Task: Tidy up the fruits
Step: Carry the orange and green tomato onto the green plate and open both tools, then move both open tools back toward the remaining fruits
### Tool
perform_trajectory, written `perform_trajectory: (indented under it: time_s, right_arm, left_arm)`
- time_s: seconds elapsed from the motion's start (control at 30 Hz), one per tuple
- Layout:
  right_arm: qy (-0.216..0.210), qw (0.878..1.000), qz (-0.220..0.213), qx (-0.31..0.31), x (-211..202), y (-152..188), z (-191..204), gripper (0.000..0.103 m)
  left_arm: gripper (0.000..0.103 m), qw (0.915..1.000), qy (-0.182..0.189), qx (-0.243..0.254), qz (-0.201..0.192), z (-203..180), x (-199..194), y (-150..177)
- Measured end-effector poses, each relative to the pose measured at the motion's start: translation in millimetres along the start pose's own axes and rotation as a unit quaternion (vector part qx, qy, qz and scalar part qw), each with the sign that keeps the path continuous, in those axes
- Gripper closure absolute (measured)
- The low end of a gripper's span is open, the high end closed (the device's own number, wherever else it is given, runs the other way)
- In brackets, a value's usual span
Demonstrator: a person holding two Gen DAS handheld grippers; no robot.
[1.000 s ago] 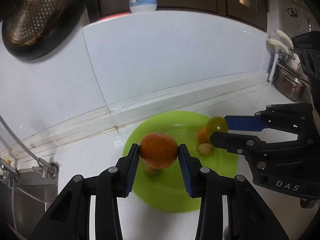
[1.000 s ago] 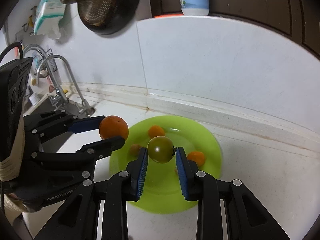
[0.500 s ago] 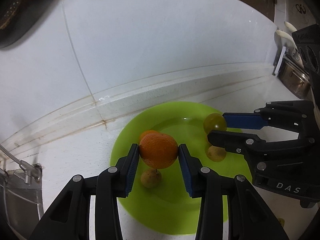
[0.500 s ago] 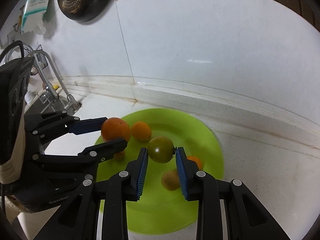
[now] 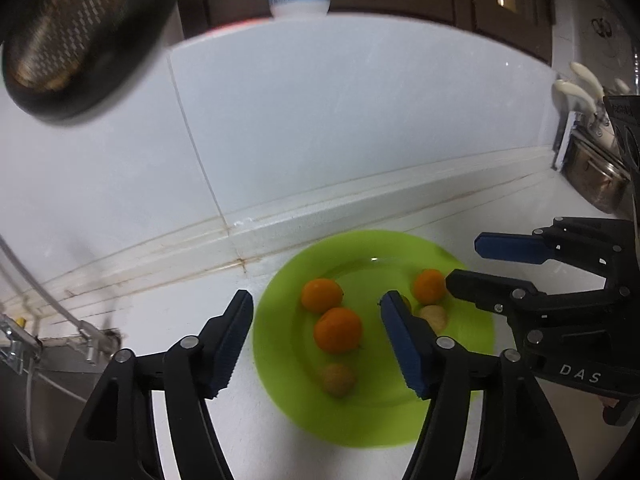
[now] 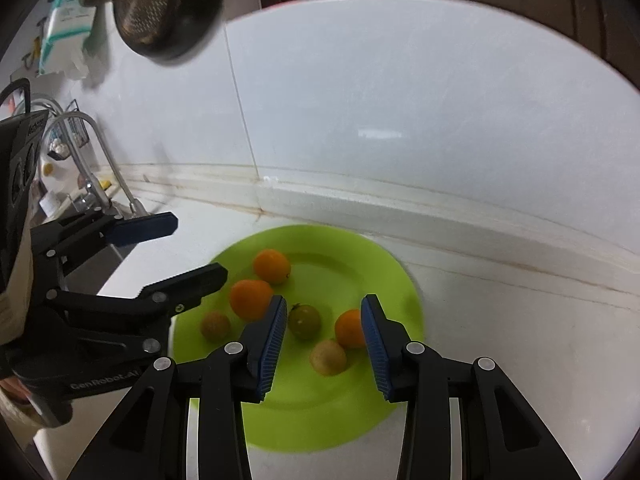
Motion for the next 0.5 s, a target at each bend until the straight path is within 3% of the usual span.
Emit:
perform_trajectory:
  time_s: [0.27, 0.5]
  right_arm:
    - [0.015, 0.999, -0.04, -0.013, -59.4, -1.7, 14.7, 0.063]
    - [0.03, 0.998, -0.052, -0.022, -99.9, 19.1, 30.0, 0.063]
  left_arm:
    - [0.026, 0.9993, 0.001, -0.001, -0.039, -8.8, -62.5, 7.8]
    - [0.023, 0.999, 0.009, -0.001, -0.045, -19.5, -97.3, 33.8]
Point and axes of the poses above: each gripper's, at about its wrist camera, not at the fingertips, and x roughly the way its jaws point, z to its left, y to its underside, the point moved 7 cm from there along x, roughly the way its jaws point, and after that the axes turned 10 degrees about -x, right-handed, at the moved point
